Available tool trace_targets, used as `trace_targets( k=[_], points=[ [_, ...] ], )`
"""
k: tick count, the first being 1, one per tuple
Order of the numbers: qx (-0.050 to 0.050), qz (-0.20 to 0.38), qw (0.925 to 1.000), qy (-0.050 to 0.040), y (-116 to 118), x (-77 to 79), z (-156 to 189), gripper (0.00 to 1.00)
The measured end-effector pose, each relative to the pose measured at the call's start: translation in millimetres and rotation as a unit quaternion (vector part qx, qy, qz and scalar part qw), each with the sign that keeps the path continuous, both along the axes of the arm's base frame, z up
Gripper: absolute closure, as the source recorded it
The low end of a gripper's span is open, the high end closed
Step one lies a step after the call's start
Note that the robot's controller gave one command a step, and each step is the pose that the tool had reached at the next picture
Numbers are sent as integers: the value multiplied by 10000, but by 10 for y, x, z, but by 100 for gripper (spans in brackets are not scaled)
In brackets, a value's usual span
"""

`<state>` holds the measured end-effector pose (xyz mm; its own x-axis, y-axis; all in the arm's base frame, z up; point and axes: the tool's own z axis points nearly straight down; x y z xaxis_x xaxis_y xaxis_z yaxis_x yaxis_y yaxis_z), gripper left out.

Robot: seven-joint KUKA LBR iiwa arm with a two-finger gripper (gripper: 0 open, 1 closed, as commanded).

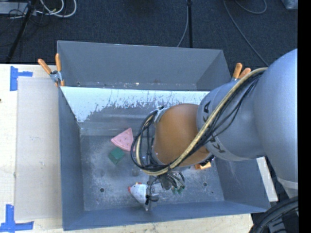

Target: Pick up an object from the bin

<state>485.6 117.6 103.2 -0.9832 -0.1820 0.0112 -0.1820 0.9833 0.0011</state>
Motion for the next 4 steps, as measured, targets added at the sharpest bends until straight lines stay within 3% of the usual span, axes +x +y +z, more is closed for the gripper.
trace_targets(
  k=[1, 2, 4],
  points=[
    [18, 355, 9993, -98, -29, -57, -296, 0],
    [-1, -375, 9993, -1, -61, -108, -375, 100],
    [-7, -535, 9986, 18, -66, -111, -311, 100]
  ],
)
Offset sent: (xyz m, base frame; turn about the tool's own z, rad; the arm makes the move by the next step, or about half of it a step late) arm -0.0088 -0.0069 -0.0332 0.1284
